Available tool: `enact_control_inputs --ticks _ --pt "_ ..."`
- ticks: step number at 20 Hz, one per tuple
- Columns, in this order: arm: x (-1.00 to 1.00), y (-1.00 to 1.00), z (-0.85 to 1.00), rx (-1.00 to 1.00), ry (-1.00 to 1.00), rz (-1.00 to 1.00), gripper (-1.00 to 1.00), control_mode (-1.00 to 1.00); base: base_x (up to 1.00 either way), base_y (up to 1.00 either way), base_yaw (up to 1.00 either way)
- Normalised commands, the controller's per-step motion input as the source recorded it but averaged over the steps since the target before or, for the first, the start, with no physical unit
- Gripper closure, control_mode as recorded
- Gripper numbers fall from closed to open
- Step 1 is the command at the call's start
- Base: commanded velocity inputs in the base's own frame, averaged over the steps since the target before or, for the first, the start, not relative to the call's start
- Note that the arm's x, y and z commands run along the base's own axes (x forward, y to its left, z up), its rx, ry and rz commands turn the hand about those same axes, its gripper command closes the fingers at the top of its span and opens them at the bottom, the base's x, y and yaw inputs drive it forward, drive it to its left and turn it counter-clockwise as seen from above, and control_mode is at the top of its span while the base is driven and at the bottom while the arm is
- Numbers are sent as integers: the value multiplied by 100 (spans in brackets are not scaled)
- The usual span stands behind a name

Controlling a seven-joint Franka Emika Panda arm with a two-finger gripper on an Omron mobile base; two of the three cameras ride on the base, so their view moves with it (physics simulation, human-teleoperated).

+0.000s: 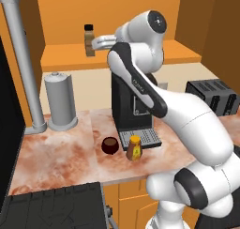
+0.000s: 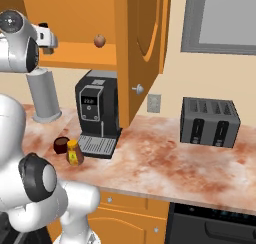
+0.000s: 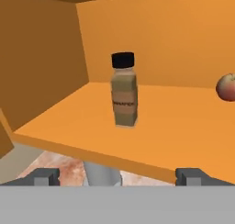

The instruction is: Pick the cinnamon and honey bottle from the cabinet and place them next to the mug.

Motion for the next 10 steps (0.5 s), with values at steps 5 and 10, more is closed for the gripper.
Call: enact_control_inputs --ticks 5,10 --pt "4 17 24 -13 0 -6 -100 -100 0 0 0" --pt "26 28 2 -13 0 -9 -100 -100 0 0 0"
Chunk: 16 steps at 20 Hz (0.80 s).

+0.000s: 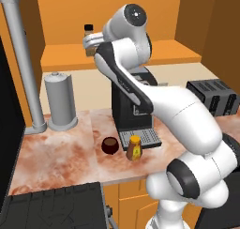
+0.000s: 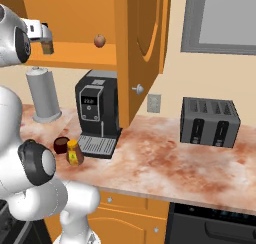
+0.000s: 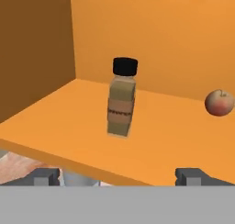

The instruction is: Pick the cinnamon and honey bottle from the cabinet and place them next to the mug.

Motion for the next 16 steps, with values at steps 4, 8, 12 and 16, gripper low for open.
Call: enact_control_inputs --ticks 4,8,12,16 --pt "48 20 -5 -2 0 -4 -100 -100 0 0 0" --pt "45 3 -2 0 0 -2 -100 -100 0 0 0" --pt "41 0 -9 0 0 -2 -100 -100 0 0 0" --pt "23 0 -14 0 0 0 -100 -100 0 0 0"
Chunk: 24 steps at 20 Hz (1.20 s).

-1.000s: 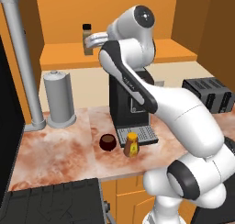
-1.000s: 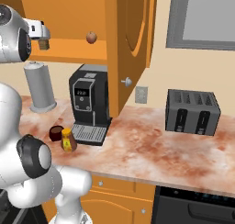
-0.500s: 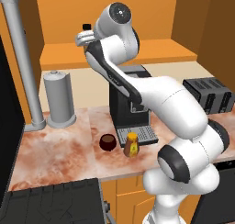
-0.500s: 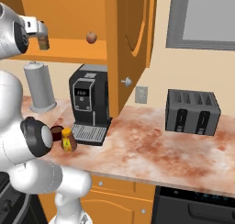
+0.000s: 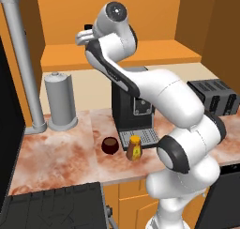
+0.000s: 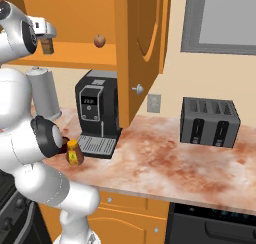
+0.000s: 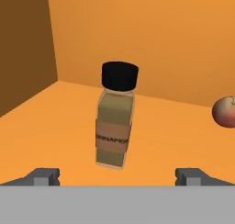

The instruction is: Pick the cinnamon and honey bottle from the cabinet and place them next to the mug.

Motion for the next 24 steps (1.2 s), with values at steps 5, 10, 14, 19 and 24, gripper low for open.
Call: enact_control_inputs --ticks 5,10,14,19,24 --pt "3 2 -13 0 1 0 -100 -100 0 0 0" --pt "1 3 -16 0 3 0 -100 -100 0 0 0" --pt "14 2 -1 0 2 0 -100 -100 0 0 0" --pt "18 5 0 0 1 0 -100 -100 0 0 0" --pt "10 9 0 0 0 0 -100 -100 0 0 0"
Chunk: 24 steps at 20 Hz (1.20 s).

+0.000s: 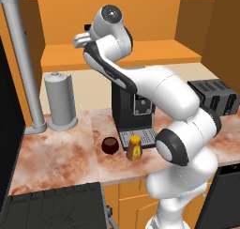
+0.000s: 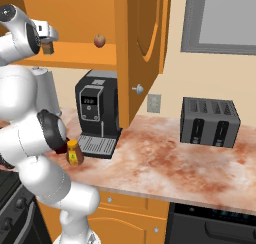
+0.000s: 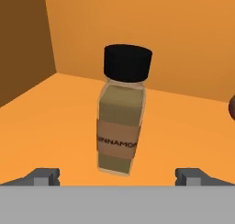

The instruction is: Pick the cinnamon and honey bottle from the cabinet and place them next to the mug.

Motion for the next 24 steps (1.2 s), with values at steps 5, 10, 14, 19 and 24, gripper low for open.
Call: enact_control_inputs --ticks 5,10,14,19,24 --pt "15 12 0 0 0 0 -100 -100 0 0 0" --pt "10 1 0 0 0 0 -100 -100 0 0 0" --pt "14 0 -1 0 0 -1 -100 -100 0 0 0" --pt "19 0 -6 0 0 -2 -100 -100 0 0 0" --pt "17 0 -2 0 0 -2 -100 -100 0 0 0"
